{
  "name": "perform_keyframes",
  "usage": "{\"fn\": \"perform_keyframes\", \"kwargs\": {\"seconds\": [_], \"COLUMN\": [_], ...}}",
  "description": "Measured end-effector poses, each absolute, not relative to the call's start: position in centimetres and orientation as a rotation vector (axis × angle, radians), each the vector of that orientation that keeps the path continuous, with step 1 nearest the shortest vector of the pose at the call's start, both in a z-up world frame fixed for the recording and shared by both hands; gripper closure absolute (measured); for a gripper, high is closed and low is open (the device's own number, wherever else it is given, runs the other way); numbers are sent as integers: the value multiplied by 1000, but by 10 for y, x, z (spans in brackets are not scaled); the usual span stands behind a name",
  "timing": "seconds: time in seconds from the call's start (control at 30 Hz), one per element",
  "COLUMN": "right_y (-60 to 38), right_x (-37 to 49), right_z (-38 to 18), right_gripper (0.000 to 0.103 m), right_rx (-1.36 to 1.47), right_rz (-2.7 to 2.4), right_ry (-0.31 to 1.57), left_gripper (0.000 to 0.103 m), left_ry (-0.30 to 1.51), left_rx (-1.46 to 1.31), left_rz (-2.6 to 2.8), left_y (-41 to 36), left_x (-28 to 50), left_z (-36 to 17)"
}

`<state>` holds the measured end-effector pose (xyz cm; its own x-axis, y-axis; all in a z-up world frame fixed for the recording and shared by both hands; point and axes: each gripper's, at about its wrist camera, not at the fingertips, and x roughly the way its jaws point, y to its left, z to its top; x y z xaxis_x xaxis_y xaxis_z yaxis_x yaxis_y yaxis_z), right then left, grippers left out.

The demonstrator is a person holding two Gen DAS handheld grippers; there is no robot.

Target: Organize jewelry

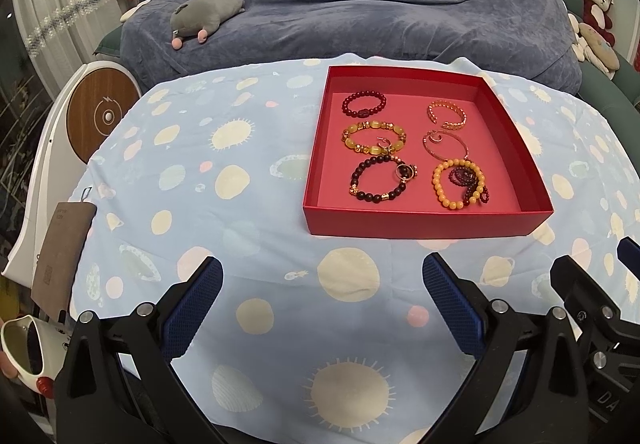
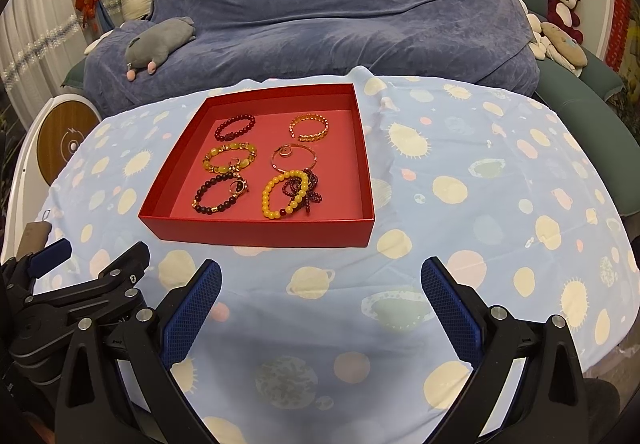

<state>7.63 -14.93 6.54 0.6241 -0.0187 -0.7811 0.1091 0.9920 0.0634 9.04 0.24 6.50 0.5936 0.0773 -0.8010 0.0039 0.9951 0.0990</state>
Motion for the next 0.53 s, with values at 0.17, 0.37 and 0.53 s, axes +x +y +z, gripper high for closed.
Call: {"fn": "perform_keyframes", "kwargs": {"seconds": [0.17,0.37,0.53], "right_y": [-150,-150,-150], "right_x": [76,77,77], "right_z": [66,63,62], "right_gripper": [7,6,7], "right_rx": [108,112,111], "right_rz": [-73,-73,-73], "right_ry": [893,897,898], "left_gripper": [8,8,8], "left_ry": [934,933,936], "left_rx": [95,94,88], "left_rz": [38,38,37], "left_y": [2,2,3], "left_x": [90,92,94], "left_z": [65,64,62]}}
